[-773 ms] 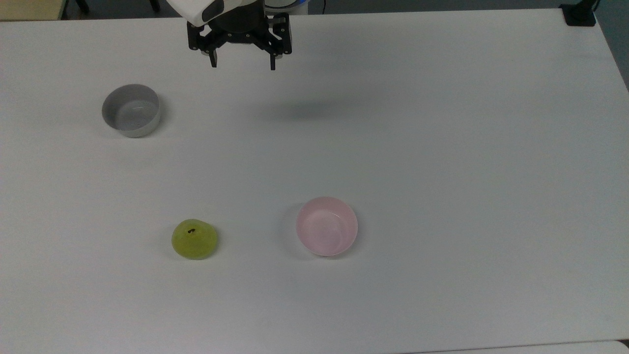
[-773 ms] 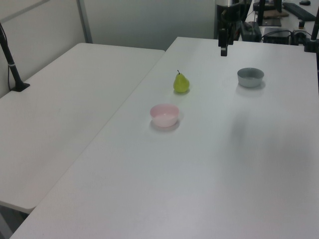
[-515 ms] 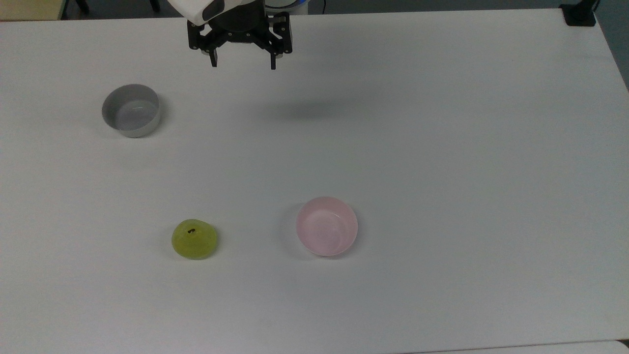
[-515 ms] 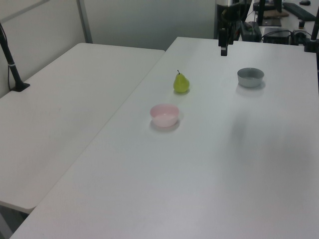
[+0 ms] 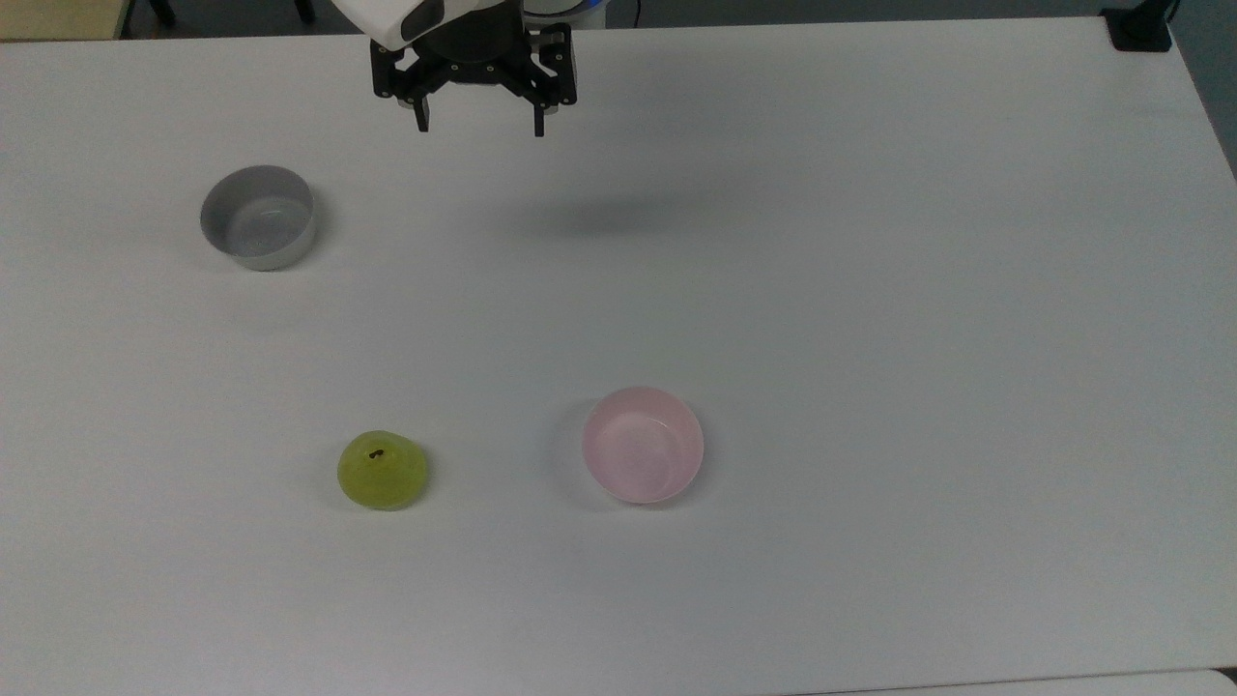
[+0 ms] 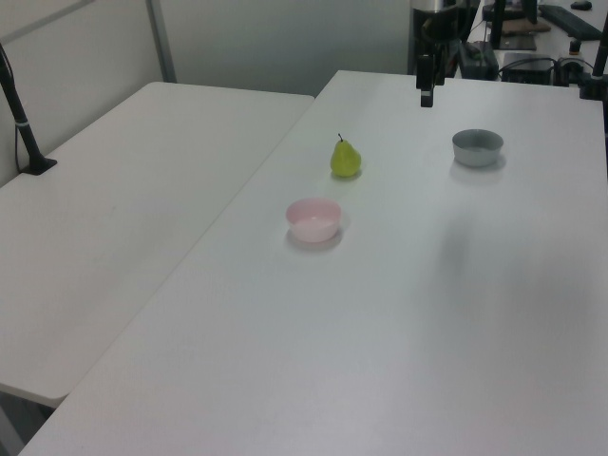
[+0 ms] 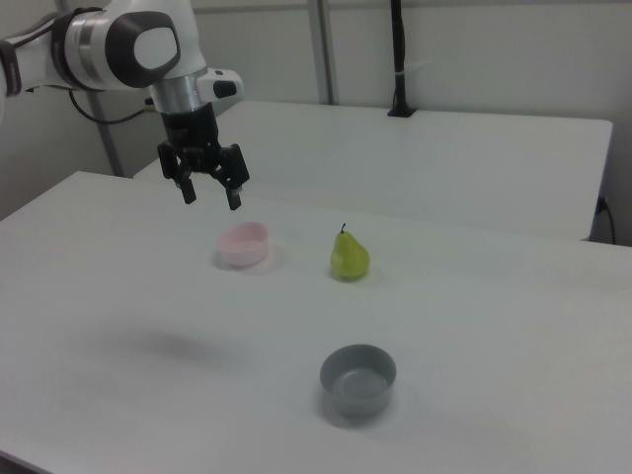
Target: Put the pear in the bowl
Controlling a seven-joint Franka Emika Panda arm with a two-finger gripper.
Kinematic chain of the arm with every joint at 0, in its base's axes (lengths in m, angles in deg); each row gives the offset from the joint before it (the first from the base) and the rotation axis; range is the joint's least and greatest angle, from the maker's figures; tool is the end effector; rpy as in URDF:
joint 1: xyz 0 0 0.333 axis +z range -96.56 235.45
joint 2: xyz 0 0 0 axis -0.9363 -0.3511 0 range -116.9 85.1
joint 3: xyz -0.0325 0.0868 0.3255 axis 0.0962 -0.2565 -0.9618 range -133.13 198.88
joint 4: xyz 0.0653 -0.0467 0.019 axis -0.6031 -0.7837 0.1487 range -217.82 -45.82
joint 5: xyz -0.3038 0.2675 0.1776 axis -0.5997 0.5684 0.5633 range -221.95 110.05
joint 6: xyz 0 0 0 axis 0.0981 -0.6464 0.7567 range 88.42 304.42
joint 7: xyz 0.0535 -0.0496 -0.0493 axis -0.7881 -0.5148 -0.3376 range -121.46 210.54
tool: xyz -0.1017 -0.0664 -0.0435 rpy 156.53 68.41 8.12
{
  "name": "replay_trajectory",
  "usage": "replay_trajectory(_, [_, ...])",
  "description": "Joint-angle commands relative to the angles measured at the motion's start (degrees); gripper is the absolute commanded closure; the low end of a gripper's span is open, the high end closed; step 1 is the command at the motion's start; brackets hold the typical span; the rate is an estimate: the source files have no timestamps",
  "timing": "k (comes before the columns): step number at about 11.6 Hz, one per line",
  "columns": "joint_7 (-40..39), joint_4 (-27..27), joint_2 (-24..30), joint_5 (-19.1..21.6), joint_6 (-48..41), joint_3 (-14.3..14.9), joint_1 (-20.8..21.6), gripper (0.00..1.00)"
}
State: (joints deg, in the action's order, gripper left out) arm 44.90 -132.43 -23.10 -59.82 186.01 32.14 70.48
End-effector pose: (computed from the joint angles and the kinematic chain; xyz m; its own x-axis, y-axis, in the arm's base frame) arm 0.6510 0.0118 0.5505 0.9993 0.0324 -0.0212 0.0337 -0.9973 0.0654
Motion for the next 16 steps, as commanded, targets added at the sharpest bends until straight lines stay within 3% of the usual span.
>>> replay_trajectory(1, [-1.5,-1.5,1.14,-0.09,-0.27,-0.4,-0.77,0.0])
replay_trajectory(7, [-1.67,-1.32,-3.24,-0.26,10.25,0.04,-2.62,0.0])
replay_trajectory(16, [-1.15,-1.06,-16.69,-2.72,36.28,0.21,-5.34,0.0])
